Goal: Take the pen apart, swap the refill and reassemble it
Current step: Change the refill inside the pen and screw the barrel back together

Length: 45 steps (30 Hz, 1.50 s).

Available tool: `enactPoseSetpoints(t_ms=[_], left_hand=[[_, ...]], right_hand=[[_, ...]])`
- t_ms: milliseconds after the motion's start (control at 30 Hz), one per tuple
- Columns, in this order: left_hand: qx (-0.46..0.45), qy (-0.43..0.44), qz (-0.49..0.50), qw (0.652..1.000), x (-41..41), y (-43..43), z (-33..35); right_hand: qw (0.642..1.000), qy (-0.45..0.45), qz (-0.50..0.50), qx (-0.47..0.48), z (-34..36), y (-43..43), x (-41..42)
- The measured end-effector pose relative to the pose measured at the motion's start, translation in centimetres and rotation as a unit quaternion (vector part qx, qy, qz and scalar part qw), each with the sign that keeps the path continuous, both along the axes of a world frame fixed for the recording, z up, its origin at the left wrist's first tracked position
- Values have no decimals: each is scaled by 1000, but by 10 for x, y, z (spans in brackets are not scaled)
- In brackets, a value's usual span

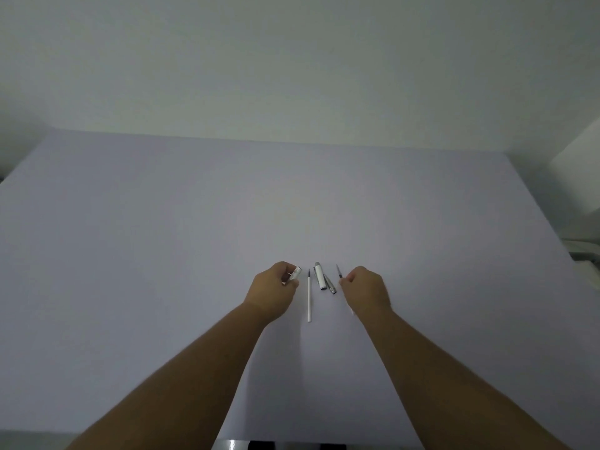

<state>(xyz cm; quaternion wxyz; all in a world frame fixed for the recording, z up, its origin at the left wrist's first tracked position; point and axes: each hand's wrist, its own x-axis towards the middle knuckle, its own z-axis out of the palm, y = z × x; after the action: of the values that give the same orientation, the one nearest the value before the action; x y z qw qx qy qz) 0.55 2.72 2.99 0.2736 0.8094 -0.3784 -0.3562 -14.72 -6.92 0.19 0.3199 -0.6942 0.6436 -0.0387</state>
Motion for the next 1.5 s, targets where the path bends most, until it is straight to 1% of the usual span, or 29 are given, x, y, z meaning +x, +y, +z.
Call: enactPoseSetpoints(t_ms=[67, 133, 233, 367, 433, 533, 633, 667, 733, 800, 867, 1033, 1133, 1367, 1500], left_hand=[[-1, -9, 13, 1000, 3, 2, 1], [-2, -17, 28, 999, 5, 4, 2], [-9, -12, 50, 999, 8, 7, 3], [-8, -1, 54, 998, 11, 13, 3], [-4, 4, 55, 998, 15, 17, 2], [9, 2, 52, 999, 19, 22, 2], [16, 3, 39, 999, 23, 25, 1], [16, 5, 35, 999, 24, 25, 1], [17, 5, 28, 999, 25, 25, 0], [20, 3, 21, 1000, 24, 23, 0], [18, 5, 19, 1000, 22, 20, 0], [9, 11, 8, 1000, 19, 14, 0], [8, 7, -4, 1000, 17, 12, 0], [-3, 31, 5, 1000, 12, 9, 0], [-15, 21, -10, 1000, 9, 6, 2]], right_hand=[[999, -5, 18, -26, 6, 3, 7], [998, -5, 54, -29, 13, 10, 19], [989, 54, 137, -25, 11, 24, 39], [974, 120, 185, -52, 0, 39, 51], [971, 125, 191, -68, -2, 45, 54], [980, 115, 156, -44, -3, 50, 57], [993, 67, 97, -14, 2, 47, 61], [997, 29, 64, -7, 5, 44, 62], [997, -76, -8, 1, 15, 37, 63], [977, -195, -79, 26, 23, 29, 64], [956, -265, -114, 47, 30, 25, 64], [940, -307, -132, 71, 35, 23, 56], [941, -305, -132, 67, 35, 22, 53], [943, -307, -112, 65, 36, 21, 45], [951, -289, -70, 83, 36, 22, 42]])
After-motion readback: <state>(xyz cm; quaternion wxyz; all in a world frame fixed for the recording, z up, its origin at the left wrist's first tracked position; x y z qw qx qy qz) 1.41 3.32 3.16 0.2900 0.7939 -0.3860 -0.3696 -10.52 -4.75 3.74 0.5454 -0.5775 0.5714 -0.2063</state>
